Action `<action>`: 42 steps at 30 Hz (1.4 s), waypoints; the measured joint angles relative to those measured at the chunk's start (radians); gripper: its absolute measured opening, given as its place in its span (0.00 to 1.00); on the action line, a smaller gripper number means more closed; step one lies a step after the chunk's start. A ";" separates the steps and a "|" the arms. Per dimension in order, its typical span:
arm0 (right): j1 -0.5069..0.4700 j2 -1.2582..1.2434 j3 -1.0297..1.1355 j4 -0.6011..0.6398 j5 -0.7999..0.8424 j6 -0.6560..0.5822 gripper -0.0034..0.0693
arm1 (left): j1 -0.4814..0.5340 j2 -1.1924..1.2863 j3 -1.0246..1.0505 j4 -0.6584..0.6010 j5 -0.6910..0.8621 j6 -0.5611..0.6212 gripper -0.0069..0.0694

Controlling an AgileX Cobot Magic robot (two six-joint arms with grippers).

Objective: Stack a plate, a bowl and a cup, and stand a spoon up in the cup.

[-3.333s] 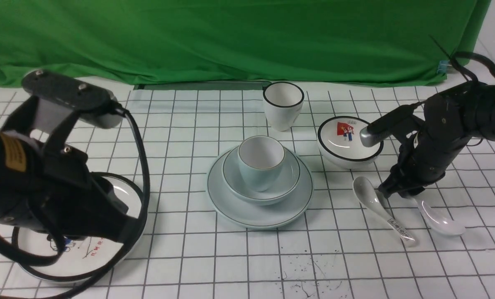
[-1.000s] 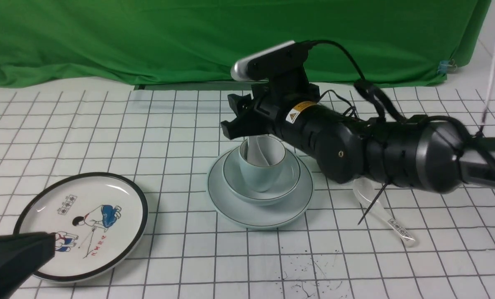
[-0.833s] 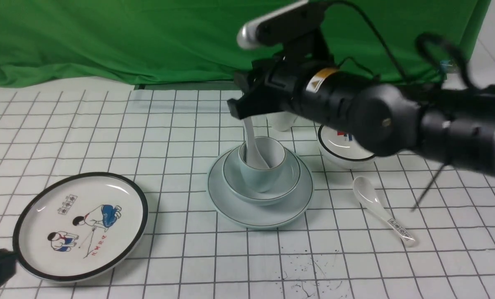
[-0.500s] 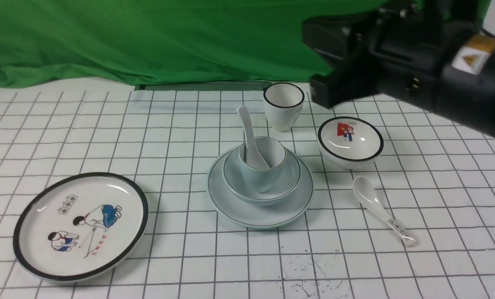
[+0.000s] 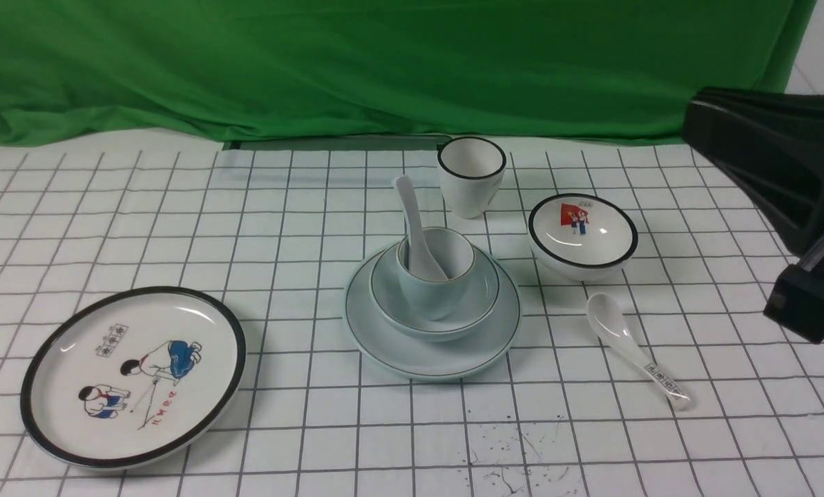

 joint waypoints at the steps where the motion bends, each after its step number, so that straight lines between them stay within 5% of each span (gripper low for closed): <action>1: 0.000 -0.001 0.002 0.000 0.000 0.000 0.11 | 0.000 0.000 0.000 0.000 0.000 0.000 0.05; 15: 0.000 -0.113 0.059 -0.016 0.026 -0.029 0.06 | 0.000 0.000 0.000 0.000 0.000 0.001 0.05; 21: -0.042 -0.288 0.378 -0.105 -0.205 0.092 0.06 | 0.000 0.000 0.000 0.000 0.000 0.001 0.05; 28: -0.366 -0.562 0.757 -0.345 -0.239 0.455 0.06 | 0.000 0.000 0.000 0.000 -0.001 0.007 0.05; 33: -0.649 -0.740 0.791 -0.485 0.000 0.620 0.06 | 0.000 0.000 0.000 0.001 -0.008 0.008 0.05; 37: -0.751 -0.805 0.791 -0.510 0.088 0.633 0.06 | 0.000 0.000 0.000 0.001 -0.012 0.008 0.05; 42: -0.755 -0.819 0.791 -0.520 0.191 0.633 0.06 | 0.000 0.000 0.000 0.002 -0.014 0.009 0.05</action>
